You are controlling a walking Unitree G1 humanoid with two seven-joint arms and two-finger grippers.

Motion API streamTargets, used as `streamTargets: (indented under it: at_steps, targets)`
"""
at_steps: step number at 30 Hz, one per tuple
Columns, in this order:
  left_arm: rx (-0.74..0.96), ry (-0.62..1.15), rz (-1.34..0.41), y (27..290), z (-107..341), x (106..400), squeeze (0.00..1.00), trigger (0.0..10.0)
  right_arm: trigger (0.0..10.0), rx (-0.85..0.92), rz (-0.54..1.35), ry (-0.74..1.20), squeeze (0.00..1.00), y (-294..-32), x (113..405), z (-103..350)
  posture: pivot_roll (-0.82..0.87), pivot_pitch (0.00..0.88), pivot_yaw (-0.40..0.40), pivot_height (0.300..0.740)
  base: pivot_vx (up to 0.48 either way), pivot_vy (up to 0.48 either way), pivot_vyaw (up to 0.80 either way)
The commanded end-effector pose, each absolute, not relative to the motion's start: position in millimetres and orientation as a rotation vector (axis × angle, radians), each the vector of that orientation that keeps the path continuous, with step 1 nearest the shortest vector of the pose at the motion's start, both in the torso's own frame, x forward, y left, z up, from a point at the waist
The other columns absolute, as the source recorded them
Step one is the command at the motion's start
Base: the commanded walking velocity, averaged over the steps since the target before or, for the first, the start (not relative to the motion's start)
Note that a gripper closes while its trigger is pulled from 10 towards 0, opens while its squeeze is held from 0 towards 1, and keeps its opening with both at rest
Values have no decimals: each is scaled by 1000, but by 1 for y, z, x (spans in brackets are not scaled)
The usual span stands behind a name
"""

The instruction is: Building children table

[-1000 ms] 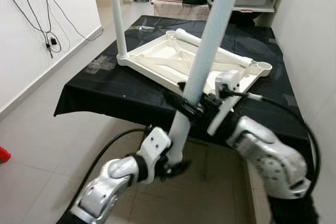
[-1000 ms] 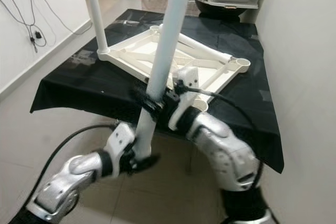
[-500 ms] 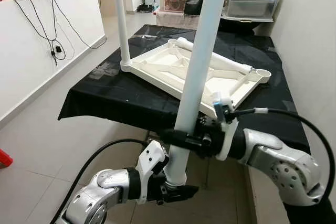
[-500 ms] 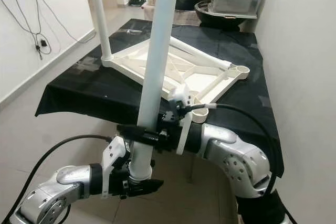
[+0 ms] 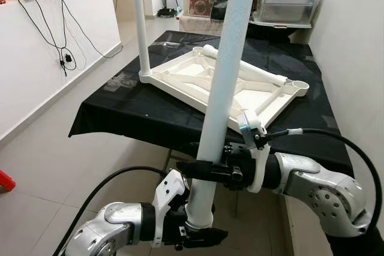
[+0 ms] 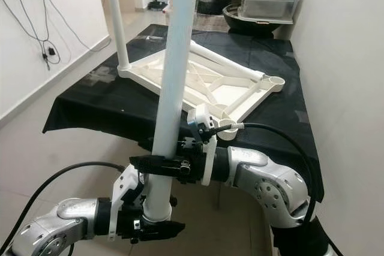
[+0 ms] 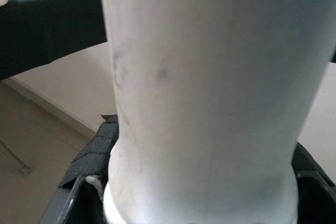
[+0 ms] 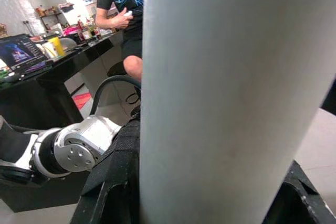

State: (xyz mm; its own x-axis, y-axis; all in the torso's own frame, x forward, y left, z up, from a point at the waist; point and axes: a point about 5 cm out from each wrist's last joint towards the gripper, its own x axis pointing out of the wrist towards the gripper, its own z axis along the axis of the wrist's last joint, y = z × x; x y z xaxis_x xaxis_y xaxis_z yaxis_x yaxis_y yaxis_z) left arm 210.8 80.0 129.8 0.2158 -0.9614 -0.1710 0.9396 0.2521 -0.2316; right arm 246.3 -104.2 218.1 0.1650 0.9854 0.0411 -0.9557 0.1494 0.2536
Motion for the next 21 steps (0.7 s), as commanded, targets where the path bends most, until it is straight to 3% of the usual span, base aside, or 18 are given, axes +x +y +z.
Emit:
streamTargets:
  at_steps: [1, 11, 12, 13, 21]
  targets:
    - [-104, 340, -1317, 87, 127, 209, 0, 10000, 0, 223, 1436, 124, 0, -102, 243, 224, 148, 20, -24, 740, 0, 0, 0]
    - [-91, 381, -1261, 88, 121, 213, 0, 10000, 0, 239, 1416, 108, 0, -104, 244, 225, 146, 17, -27, 740, 0, 0, 0]
    - [-103, 378, -1239, 87, 121, 215, 208, 10000, 0, 246, 1399, 101, 0, -106, 245, 225, 146, 17, -27, 740, 0, 0, 0]
    - [-123, 361, -1211, 87, 122, 216, 1000, 10000, 0, 251, 1362, 94, 0, -110, 248, 224, 148, 13, -27, 740, 0, 0, 0]
    - [-143, 335, -1085, 85, 119, 219, 1000, 10000, 0, 226, 1087, 46, 0, -141, 270, 220, 150, 1, -33, 740, 0, 0, 0]
